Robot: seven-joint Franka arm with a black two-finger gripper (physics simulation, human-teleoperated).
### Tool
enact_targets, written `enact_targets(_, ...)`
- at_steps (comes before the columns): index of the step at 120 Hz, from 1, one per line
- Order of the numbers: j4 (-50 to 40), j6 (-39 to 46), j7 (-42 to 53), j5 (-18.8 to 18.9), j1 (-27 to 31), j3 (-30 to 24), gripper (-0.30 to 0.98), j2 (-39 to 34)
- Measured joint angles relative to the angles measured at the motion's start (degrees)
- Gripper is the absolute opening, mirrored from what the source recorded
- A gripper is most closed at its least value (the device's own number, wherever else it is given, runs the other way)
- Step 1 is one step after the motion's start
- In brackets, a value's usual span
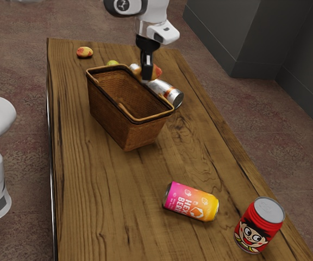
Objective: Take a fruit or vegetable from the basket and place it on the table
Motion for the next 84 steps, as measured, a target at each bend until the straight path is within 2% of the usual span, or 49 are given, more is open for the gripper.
enact_targets(20, 10.3, -2.6, -0.1, -3.9, -7.3, -0.7, 0.22, 9.6)
enact_targets(31, 13.1, -3.5, 0.1, -5.7, -8.3, -0.3, 0.22, 13.0)
enact_targets(42, 17.3, -4.4, 0.9, -8.8, -7.6, 4.6, 0.22, 17.7)
enact_targets(51, 20.6, -5.1, 1.9, -11.4, -4.4, 7.1, 0.22, 21.4)
enact_targets(65, 26.2, -6.6, 3.7, -15.5, 2.7, 7.6, 0.22, 26.1)
enact_targets(79, 32.5, -8.2, 5.7, -20.0, 8.3, 6.2, 0.22, 31.8)
enact_targets(84, 34.4, -8.7, 6.4, -21.3, 12.4, 2.8, 0.22, 34.0)
